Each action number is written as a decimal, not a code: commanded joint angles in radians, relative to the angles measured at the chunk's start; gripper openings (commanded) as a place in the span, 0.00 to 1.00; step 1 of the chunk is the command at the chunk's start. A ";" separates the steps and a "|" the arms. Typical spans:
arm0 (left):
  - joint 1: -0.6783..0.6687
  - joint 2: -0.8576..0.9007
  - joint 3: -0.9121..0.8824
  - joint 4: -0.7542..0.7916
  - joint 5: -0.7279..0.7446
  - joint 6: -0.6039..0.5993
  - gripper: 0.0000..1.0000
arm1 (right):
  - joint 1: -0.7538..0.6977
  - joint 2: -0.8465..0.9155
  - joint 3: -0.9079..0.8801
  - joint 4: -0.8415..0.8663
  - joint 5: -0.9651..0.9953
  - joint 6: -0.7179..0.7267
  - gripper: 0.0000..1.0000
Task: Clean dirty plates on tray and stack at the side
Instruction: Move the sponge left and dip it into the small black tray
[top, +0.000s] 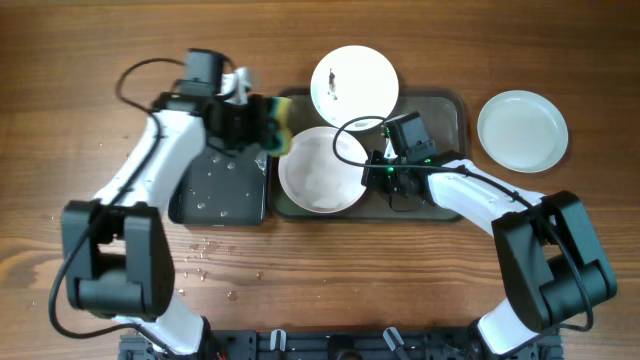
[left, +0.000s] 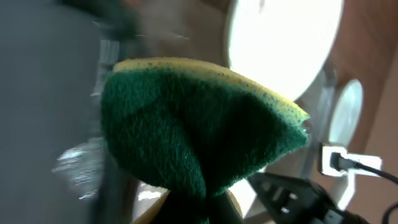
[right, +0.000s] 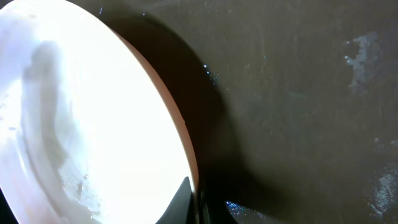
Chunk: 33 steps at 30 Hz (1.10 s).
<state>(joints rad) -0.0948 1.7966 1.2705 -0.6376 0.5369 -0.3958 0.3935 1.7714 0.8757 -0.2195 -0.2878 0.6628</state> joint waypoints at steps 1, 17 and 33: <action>0.092 -0.016 0.011 -0.061 -0.036 0.118 0.04 | 0.006 0.021 0.014 0.007 -0.019 0.018 0.05; 0.122 -0.016 -0.144 -0.043 -0.400 0.130 0.04 | 0.008 0.021 0.014 0.013 -0.020 0.018 0.05; 0.118 -0.016 -0.213 0.010 -0.378 0.127 0.37 | 0.010 0.021 0.014 0.013 -0.020 0.018 0.11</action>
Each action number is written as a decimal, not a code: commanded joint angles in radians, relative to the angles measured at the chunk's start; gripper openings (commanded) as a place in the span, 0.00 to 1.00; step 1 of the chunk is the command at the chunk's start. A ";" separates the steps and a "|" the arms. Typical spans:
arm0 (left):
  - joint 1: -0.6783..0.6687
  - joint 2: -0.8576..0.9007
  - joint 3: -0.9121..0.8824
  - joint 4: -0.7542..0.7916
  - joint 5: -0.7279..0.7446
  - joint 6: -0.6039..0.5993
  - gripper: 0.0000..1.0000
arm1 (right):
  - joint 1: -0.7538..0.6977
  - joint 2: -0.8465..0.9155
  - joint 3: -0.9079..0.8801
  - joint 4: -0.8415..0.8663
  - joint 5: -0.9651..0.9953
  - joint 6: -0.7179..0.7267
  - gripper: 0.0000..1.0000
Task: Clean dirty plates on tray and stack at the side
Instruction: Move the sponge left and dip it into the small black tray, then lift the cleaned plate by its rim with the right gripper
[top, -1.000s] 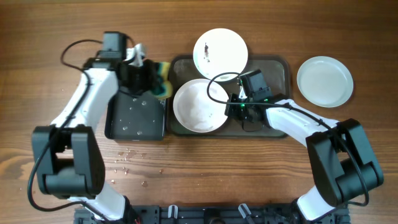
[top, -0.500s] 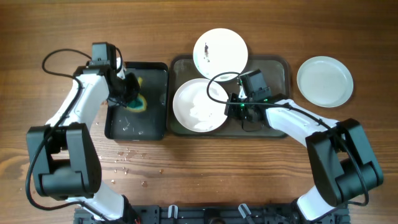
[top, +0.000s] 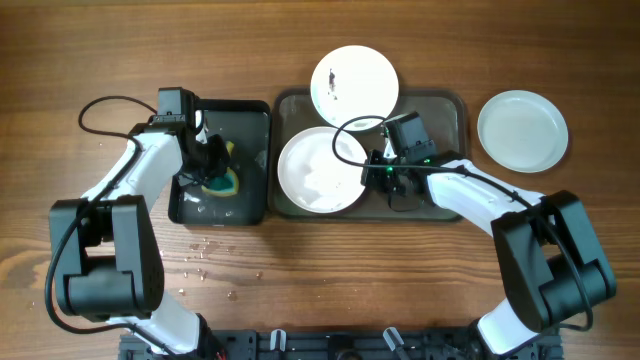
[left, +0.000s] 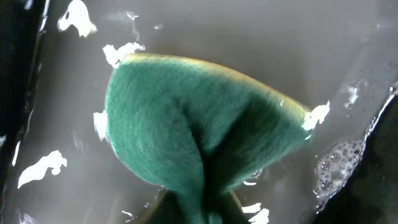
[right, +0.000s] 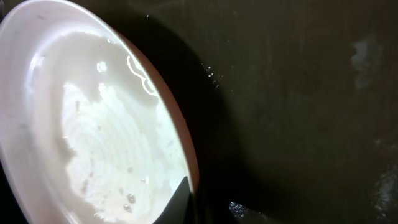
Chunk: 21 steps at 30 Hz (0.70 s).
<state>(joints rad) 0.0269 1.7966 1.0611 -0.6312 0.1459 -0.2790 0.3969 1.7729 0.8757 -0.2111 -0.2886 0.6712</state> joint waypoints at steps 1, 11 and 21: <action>-0.003 -0.019 -0.003 0.004 0.024 0.010 0.43 | 0.006 0.019 0.014 0.004 -0.019 0.010 0.14; -0.003 -0.202 0.071 0.001 0.028 -0.021 0.52 | 0.006 0.020 0.014 -0.008 -0.004 0.010 0.25; -0.003 -0.529 0.091 0.056 0.024 -0.020 1.00 | 0.042 0.021 0.014 -0.006 0.035 0.041 0.15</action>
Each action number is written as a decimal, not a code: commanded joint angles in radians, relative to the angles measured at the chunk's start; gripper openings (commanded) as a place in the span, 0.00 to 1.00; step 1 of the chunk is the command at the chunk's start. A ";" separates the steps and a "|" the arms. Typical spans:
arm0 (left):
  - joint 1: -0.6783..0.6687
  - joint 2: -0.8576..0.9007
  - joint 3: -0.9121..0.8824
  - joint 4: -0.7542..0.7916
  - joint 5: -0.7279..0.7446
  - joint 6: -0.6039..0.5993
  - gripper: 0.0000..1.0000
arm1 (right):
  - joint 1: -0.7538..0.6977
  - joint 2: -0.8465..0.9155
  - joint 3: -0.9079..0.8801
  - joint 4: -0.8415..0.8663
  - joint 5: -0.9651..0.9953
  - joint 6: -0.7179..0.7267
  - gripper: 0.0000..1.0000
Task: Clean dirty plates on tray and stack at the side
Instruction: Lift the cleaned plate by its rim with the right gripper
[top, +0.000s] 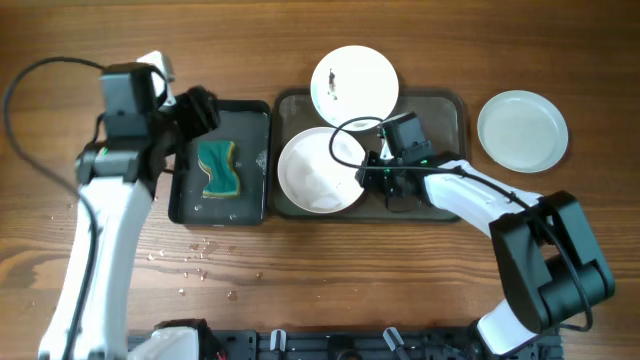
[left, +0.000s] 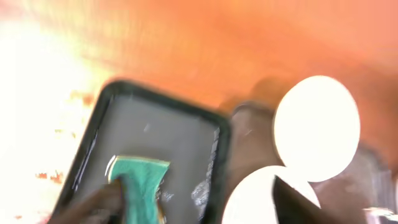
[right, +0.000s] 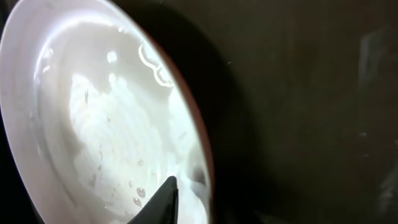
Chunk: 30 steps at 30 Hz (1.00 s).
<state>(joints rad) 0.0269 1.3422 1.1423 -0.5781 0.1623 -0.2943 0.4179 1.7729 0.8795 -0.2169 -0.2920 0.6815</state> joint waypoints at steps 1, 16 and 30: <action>-0.003 -0.089 0.010 0.002 0.008 -0.005 1.00 | 0.024 0.021 0.010 0.001 0.044 0.031 0.12; -0.003 -0.102 0.010 -0.020 0.008 -0.005 1.00 | 0.027 -0.072 0.031 -0.004 0.003 0.050 0.04; -0.003 -0.102 0.010 -0.020 0.008 -0.005 1.00 | 0.029 -0.160 0.329 -0.309 0.214 -0.106 0.04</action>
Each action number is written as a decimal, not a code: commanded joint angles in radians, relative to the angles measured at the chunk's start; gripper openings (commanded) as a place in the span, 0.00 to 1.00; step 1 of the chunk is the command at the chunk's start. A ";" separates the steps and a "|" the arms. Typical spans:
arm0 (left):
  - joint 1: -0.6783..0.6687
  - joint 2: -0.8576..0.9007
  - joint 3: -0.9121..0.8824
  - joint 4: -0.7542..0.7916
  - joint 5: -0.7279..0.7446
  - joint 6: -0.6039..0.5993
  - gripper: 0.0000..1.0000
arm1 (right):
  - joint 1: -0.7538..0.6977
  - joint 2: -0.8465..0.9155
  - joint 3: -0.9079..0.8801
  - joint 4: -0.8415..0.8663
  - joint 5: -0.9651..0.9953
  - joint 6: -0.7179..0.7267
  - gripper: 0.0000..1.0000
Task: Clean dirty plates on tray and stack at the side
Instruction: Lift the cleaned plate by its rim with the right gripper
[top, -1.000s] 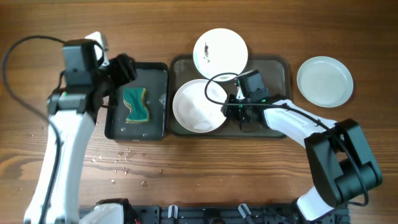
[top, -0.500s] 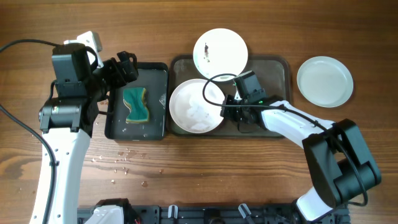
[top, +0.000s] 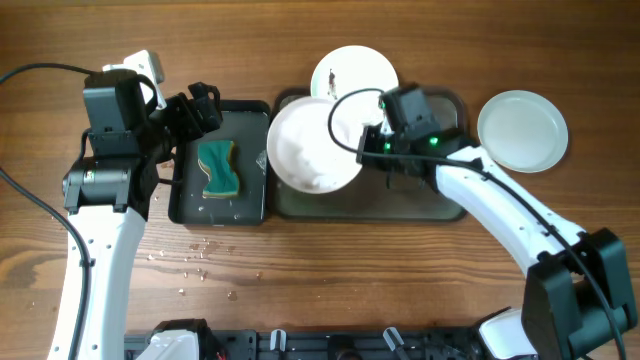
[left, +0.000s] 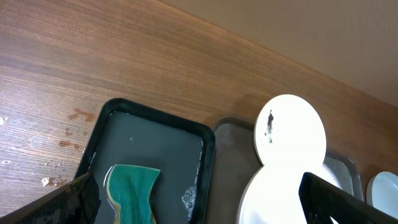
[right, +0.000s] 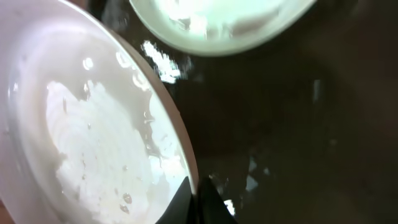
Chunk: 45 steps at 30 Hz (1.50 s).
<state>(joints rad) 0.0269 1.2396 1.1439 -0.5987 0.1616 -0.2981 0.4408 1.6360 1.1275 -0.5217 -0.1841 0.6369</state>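
My right gripper (top: 372, 141) (right: 198, 200) is shut on the rim of a white soapy plate (top: 313, 143) (right: 93, 137), held tilted above the brown tray (top: 430, 200). Behind it lies a white plate with dark specks (top: 355, 70) (left: 290, 127), partly covered by the held plate. A clean plate (top: 522, 130) rests on the table to the right of the tray. My left gripper (top: 197, 107) (left: 199, 211) hangs open and empty above the black basin (top: 255, 190). A green and yellow sponge (top: 218, 168) (left: 130, 190) lies loose in the basin.
Water drops speckle the wood (top: 205, 250) in front of the basin. The basin sits close against the tray's left end. Cables run from both arms over the table.
The right gripper has lifted the soapy plate off the tray floor; it now sits higher and further back, overlapping the speckled plate. The left arm has shifted only slightly.
First my left gripper held the sponge at the soapy plate's left edge while the right gripped that plate's rim. Then the sponge was down in the basin water. Then it lay released, the left gripper open above. Now the right holds the plate raised.
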 joint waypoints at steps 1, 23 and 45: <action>-0.003 0.000 0.008 0.000 0.008 -0.001 1.00 | 0.009 -0.023 0.092 -0.002 0.130 -0.061 0.04; -0.003 0.000 0.008 0.000 0.008 -0.001 1.00 | 0.216 0.194 0.101 0.480 0.345 -0.089 0.04; -0.003 0.000 0.008 0.000 0.008 -0.001 1.00 | 0.274 0.239 0.101 1.094 0.508 -0.702 0.05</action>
<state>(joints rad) 0.0269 1.2396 1.1439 -0.5991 0.1616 -0.2981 0.7094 1.8538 1.2118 0.5034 0.3038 0.0742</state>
